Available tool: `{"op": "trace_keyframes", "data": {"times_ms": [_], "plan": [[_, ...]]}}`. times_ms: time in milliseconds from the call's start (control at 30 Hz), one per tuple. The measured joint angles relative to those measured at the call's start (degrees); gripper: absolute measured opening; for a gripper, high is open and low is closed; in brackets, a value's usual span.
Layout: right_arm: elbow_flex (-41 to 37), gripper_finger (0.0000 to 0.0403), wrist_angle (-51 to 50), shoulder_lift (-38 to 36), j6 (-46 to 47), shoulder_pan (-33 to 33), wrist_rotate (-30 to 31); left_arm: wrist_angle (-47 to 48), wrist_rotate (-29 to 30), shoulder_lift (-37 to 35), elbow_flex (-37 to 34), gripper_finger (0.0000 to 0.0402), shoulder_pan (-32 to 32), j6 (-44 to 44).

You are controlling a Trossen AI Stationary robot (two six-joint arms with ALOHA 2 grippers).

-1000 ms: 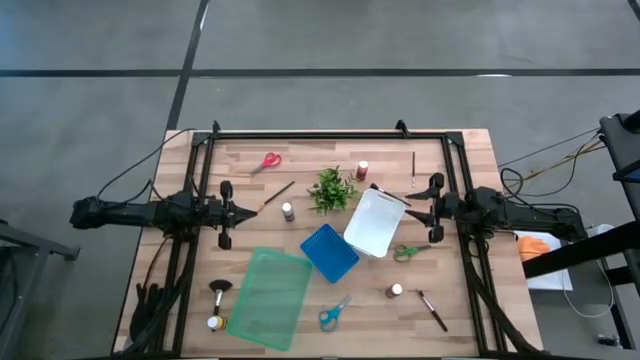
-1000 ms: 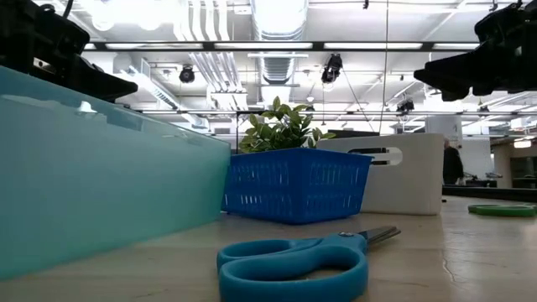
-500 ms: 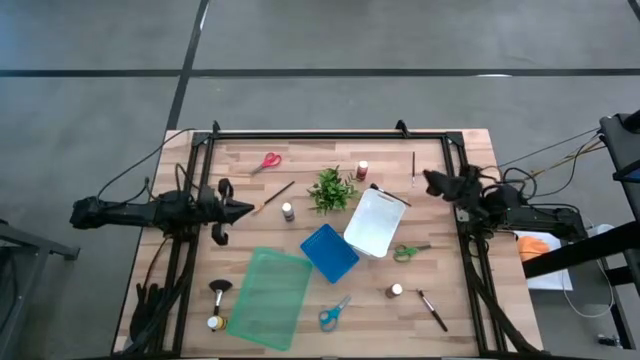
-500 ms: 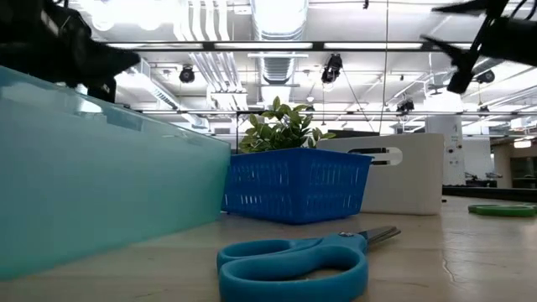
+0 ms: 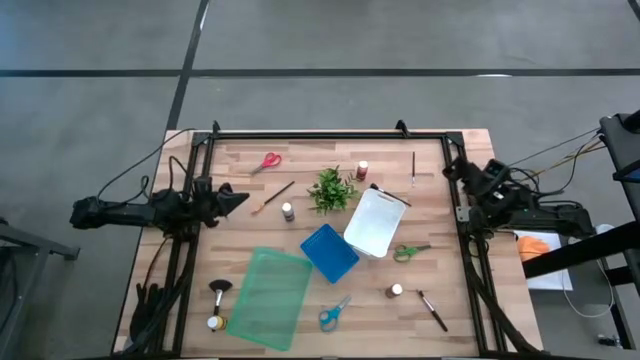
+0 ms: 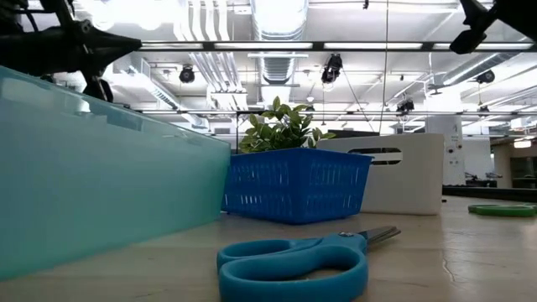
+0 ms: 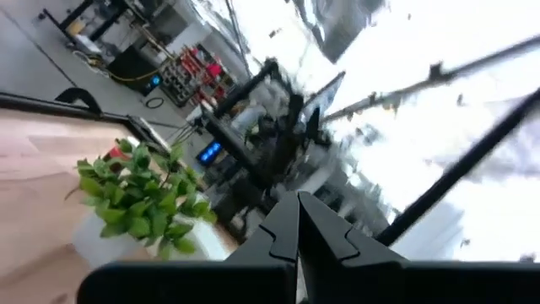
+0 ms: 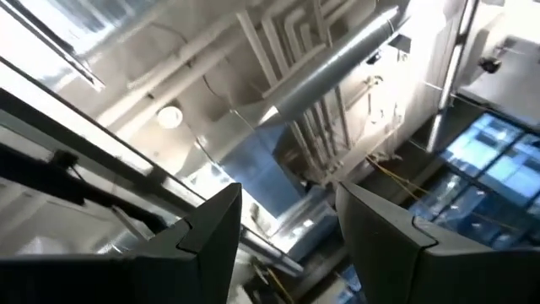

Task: Pick & Place Paint Supplies
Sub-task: Put the silver and black paintbrush into the green bin

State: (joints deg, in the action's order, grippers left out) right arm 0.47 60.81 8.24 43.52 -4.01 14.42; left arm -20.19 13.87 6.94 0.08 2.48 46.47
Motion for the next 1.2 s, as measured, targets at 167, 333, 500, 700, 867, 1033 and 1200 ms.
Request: {"op": "trace_keyframes", "data": {"times_ms": [167,333,500,700,867,1033,1200], "plan": [[0.0,0.0192,0.51,0.14,0.36,0.0,4.08,0.31,1.92,0.05,0.0,0.0007,0.04,0.51],[0.0,0.0192,0.12,0.23,0.08,0.0,3.74,-2.19,8.45,0.02,-0.02,0.0007,0.02,2.26],[0.0,0.0192,0.03,0.81,-0.97,0.0,3.57,-12.84,13.62,0.07,0.03,0.0007,0.02,-4.87],[2.25,0.0192,-0.85,3.57,2.1,0.0,1.73,-22.49,10.29,0.05,8.07,0.0007,0.0,-19.9],[10.17,0.0192,-2.94,8.94,-3.61,0.0,-1.31,-21.81,10.58,4.7,18.8,0.0007,0.0,-33.17],[21.57,0.0192,-15.67,13.96,-11.23,0.0,-1.55,-15.88,10.58,14.32,32.59,0.0007,0.0,-47.52],[34.97,0.0192,-38.37,17.09,-14.07,0.0,-1.43,9.24,13.84,25.31,51.11,0.0007,0.0,-58.87]]}}
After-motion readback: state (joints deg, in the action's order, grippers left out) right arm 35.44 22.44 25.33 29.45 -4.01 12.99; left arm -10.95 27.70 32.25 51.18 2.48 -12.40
